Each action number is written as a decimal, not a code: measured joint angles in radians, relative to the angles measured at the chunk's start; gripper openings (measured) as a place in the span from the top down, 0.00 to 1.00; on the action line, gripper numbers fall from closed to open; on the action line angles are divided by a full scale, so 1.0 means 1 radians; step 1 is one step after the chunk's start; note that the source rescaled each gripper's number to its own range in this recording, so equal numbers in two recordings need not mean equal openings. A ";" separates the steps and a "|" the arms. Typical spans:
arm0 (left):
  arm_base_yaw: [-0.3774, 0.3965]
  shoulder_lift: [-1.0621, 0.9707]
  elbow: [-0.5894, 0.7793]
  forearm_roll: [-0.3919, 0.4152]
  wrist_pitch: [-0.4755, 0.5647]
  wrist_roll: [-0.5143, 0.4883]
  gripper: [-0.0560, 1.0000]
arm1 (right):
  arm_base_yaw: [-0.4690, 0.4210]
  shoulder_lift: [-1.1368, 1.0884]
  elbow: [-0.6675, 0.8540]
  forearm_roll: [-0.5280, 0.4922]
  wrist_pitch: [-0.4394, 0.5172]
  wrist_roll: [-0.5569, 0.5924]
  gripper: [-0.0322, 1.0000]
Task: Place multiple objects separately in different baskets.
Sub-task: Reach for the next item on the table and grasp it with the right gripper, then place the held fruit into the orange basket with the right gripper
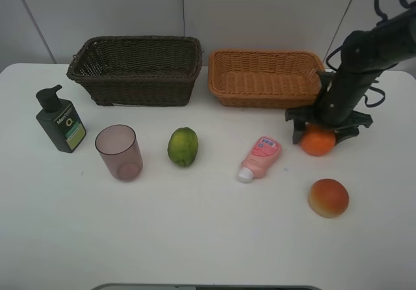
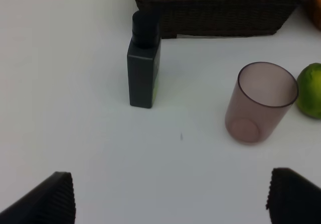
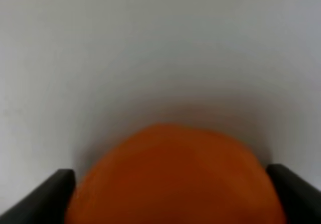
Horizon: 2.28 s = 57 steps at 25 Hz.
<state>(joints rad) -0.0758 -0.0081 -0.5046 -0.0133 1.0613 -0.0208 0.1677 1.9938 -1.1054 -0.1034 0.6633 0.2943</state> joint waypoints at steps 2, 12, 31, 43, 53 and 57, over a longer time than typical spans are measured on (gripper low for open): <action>0.000 0.000 0.000 0.000 0.000 0.000 0.00 | 0.000 0.002 0.000 -0.002 0.000 0.010 0.50; 0.000 0.000 0.000 0.000 0.000 0.000 0.00 | 0.001 0.002 0.000 -0.002 0.004 0.016 0.50; 0.000 0.000 0.000 0.001 0.000 0.000 0.00 | 0.047 -0.103 -0.138 -0.013 0.290 -0.174 0.50; 0.000 0.000 0.000 0.001 0.000 0.000 0.00 | 0.111 0.052 -0.683 -0.013 0.551 -0.250 0.50; 0.000 0.000 0.000 0.001 0.000 0.000 0.00 | 0.133 0.308 -0.983 -0.013 0.515 -0.250 0.50; 0.000 0.000 0.000 0.001 0.000 0.000 0.00 | 0.133 0.366 -0.995 -0.013 0.415 -0.250 0.50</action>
<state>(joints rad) -0.0758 -0.0081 -0.5046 -0.0124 1.0613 -0.0208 0.3011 2.3601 -2.1005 -0.1167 1.0786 0.0439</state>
